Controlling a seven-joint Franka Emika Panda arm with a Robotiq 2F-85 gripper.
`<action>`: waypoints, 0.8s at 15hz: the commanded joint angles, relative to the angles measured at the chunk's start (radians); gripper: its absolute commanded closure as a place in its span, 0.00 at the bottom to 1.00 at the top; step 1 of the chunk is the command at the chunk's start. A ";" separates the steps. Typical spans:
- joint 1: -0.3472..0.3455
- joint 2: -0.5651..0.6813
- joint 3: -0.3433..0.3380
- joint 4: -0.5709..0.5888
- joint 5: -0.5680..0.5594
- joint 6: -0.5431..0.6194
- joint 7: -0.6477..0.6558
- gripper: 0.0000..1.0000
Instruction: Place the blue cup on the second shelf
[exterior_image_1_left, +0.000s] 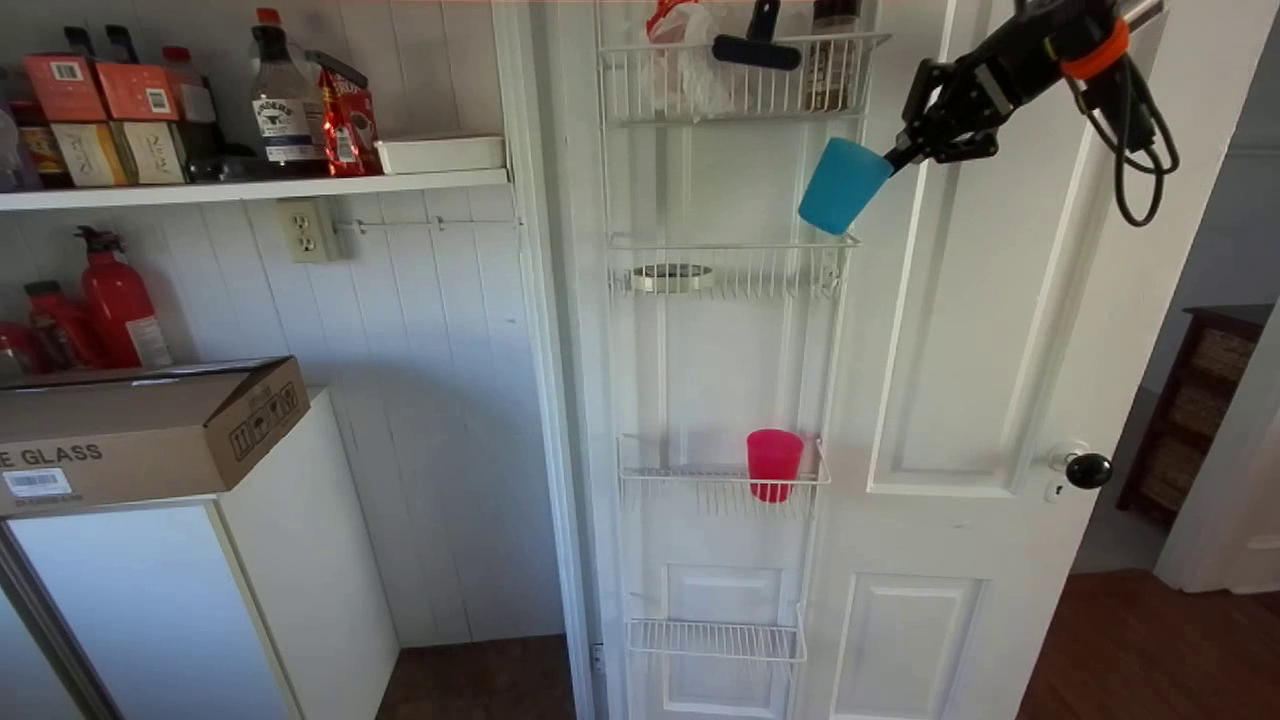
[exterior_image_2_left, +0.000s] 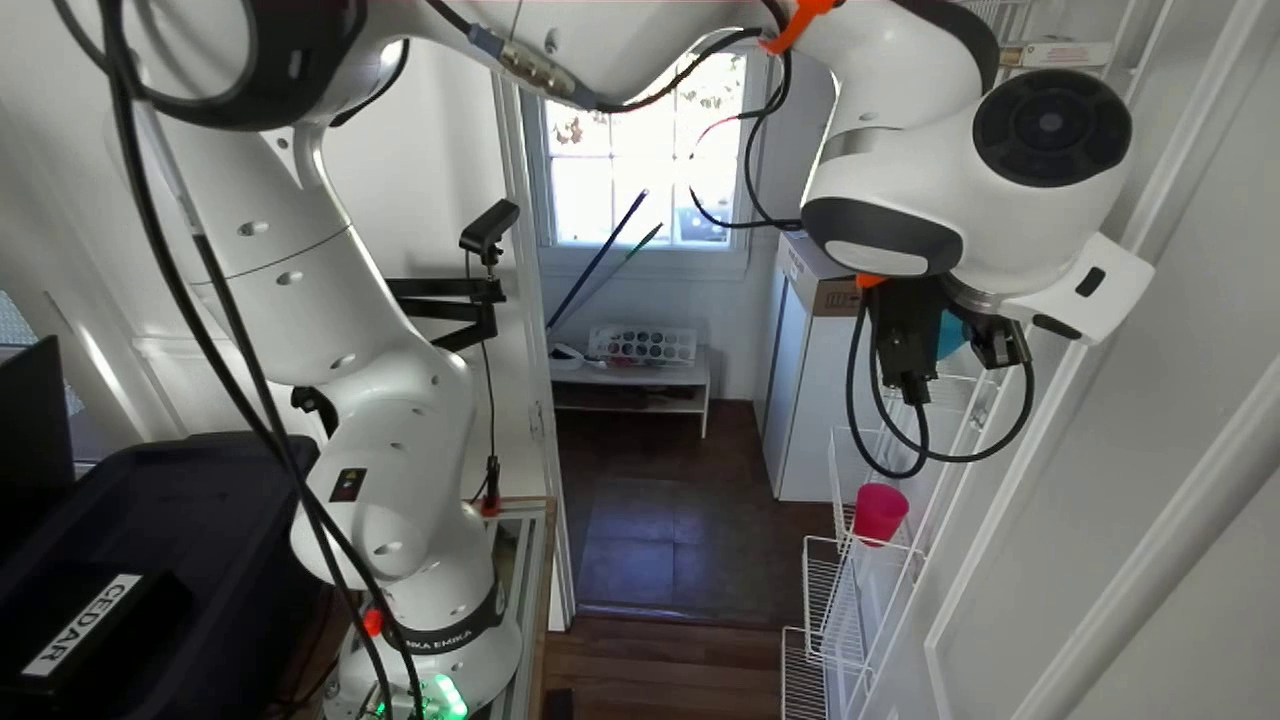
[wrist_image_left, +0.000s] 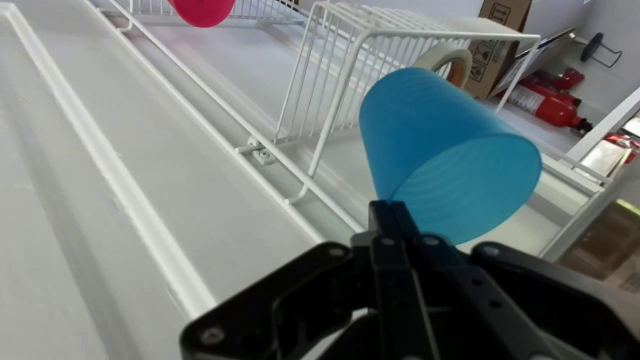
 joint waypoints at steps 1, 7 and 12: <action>0.022 0.045 0.027 0.017 0.003 0.079 0.061 1.00; 0.038 0.099 0.064 0.020 -0.075 0.155 0.114 1.00; 0.041 0.122 0.076 0.021 -0.179 0.190 0.164 0.66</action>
